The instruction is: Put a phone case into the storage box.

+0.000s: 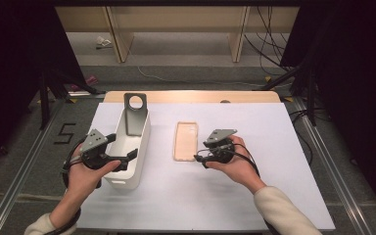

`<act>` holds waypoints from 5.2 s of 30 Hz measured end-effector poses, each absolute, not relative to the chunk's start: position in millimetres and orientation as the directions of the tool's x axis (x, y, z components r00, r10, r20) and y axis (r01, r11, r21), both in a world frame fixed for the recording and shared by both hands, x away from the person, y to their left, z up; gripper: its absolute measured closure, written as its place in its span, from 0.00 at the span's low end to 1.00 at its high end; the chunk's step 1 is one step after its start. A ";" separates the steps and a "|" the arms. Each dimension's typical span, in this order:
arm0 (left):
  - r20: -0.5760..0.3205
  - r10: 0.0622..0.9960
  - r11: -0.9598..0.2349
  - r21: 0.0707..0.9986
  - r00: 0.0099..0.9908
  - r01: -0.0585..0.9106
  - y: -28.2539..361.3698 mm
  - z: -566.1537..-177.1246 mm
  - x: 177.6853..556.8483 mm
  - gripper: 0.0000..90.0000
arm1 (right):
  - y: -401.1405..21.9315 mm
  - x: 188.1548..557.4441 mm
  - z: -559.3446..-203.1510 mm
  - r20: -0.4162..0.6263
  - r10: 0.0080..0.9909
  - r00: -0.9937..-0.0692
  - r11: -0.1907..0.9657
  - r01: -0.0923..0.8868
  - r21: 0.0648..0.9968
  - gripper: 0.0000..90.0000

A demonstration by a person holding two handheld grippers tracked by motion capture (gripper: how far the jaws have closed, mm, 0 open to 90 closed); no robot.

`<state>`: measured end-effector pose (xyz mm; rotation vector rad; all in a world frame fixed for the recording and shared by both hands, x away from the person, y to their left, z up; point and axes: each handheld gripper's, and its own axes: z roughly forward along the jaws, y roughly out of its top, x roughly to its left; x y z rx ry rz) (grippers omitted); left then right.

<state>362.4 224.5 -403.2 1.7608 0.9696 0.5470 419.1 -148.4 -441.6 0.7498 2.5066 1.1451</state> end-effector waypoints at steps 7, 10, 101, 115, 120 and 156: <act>-0.067 0.811 -0.177 0.919 0.582 0.352 223.2 -401.6 362.2 0.03 | -185.1 393.1 -431.4 0.025 0.574 -0.819 0.448 0.339 0.827 0.29; -0.057 0.807 -0.188 0.919 0.588 0.347 221.9 -400.0 362.2 0.04 | -200.1 385.4 -426.7 0.030 0.591 -0.806 0.421 0.339 0.841 0.29; 0.347 0.157 -0.969 0.233 0.925 0.077 25.5 -455.6 462.9 0.22 | -266.3 341.9 -421.9 0.019 0.693 -0.720 0.341 0.351 0.872 0.25; 0.336 0.150 -0.972 0.224 0.930 0.076 24.7 -460.2 467.4 0.22 | -265.6 341.6 -421.9 0.019 0.691 -0.723 0.344 0.351 0.871 0.26; 0.326 0.148 -0.972 0.221 0.934 0.077 24.8 -460.0 468.9 0.23 | -265.2 341.5 -422.0 0.020 0.688 -0.725 0.345 0.351 0.871 0.26; 0.231 0.003 -0.987 0.157 0.973 -0.034 18.4 -456.8 464.0 0.67 | -262.8 341.1 -422.9 0.019 0.679 -0.734 0.354 0.349 0.868 0.27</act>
